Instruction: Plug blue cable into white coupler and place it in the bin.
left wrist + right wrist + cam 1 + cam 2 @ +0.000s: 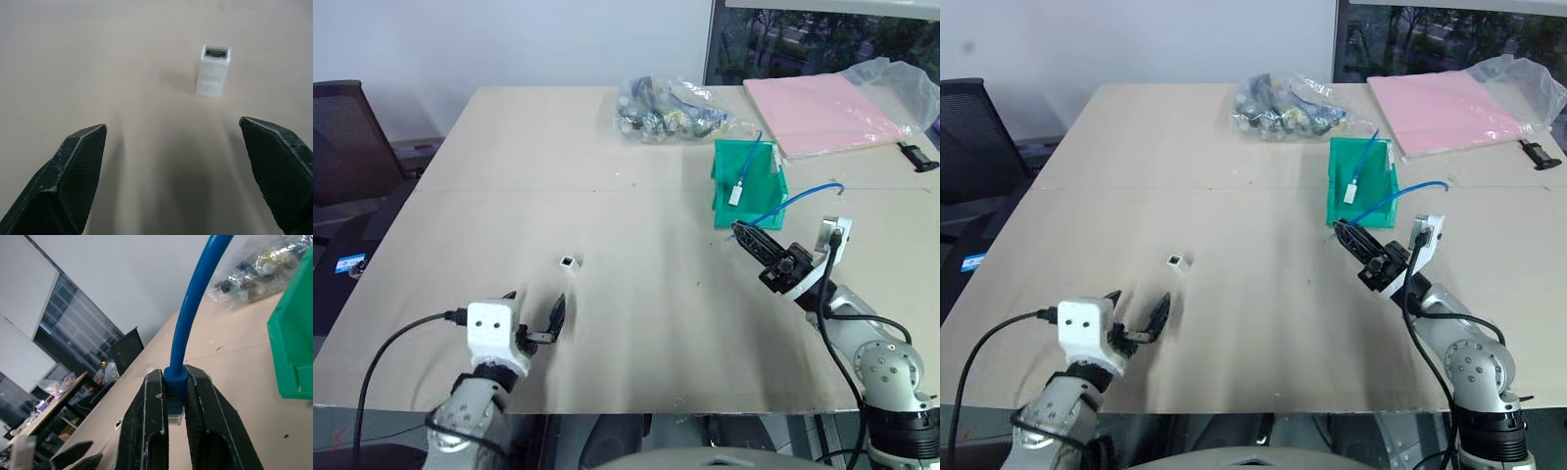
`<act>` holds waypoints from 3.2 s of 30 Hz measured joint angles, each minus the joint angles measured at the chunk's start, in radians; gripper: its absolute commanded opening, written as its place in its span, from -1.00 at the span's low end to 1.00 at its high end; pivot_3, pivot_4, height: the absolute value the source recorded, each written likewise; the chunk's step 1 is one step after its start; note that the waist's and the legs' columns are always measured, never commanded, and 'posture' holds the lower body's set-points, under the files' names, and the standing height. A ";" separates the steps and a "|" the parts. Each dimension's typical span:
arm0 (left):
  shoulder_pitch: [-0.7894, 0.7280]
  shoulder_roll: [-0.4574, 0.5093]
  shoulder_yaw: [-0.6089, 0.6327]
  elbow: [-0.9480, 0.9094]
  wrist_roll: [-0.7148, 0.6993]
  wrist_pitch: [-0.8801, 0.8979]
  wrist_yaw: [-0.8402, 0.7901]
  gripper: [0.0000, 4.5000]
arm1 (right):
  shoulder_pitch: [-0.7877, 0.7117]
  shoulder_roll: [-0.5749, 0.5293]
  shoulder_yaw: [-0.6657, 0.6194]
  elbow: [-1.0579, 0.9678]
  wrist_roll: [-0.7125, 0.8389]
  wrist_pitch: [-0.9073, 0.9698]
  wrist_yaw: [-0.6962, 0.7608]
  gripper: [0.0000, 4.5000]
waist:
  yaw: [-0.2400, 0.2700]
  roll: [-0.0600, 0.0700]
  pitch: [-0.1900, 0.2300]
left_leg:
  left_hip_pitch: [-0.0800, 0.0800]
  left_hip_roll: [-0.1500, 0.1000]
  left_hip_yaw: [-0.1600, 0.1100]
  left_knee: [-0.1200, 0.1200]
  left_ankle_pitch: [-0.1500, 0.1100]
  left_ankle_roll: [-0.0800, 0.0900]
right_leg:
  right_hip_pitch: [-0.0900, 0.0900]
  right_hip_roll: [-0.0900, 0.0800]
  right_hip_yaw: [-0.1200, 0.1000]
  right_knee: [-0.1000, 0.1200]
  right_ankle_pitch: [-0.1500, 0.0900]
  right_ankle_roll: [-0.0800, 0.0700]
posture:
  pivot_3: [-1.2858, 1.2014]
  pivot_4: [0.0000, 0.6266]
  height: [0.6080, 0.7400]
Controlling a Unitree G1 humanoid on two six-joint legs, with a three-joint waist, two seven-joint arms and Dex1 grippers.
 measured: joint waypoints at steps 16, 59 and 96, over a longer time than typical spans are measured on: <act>-0.316 0.098 -0.087 0.333 -0.028 -0.055 -0.181 0.98 | 0.015 0.048 -0.001 -0.005 -0.049 -0.002 -0.013 -1.00 | -0.005 0.002 -0.002 | 0.001 0.000 0.000 0.000 0.000 0.000 | -0.001 -0.003 0.001 0.002 0.000 0.000 | 0.03 -0.52 1.00; -1.252 -0.058 -0.557 1.503 0.123 -0.612 -1.138 -0.74 | -0.242 -0.083 0.316 0.346 -0.715 -0.357 0.553 -1.00 | -0.024 -0.001 -0.002 | 0.000 -0.002 -0.006 0.012 0.003 -0.004 | 0.005 0.002 -0.007 0.003 0.002 0.004 | 0.03 -0.52 1.00; -1.262 -0.064 -0.524 1.535 0.161 -0.645 -1.164 -0.74 | -0.362 -0.113 0.346 0.526 -0.825 -0.529 0.732 -1.00 | -0.030 -0.001 -0.002 | 0.000 -0.002 -0.007 0.015 0.003 -0.004 | 0.005 0.002 -0.006 0.006 0.002 0.004 | 0.03 -0.52 1.00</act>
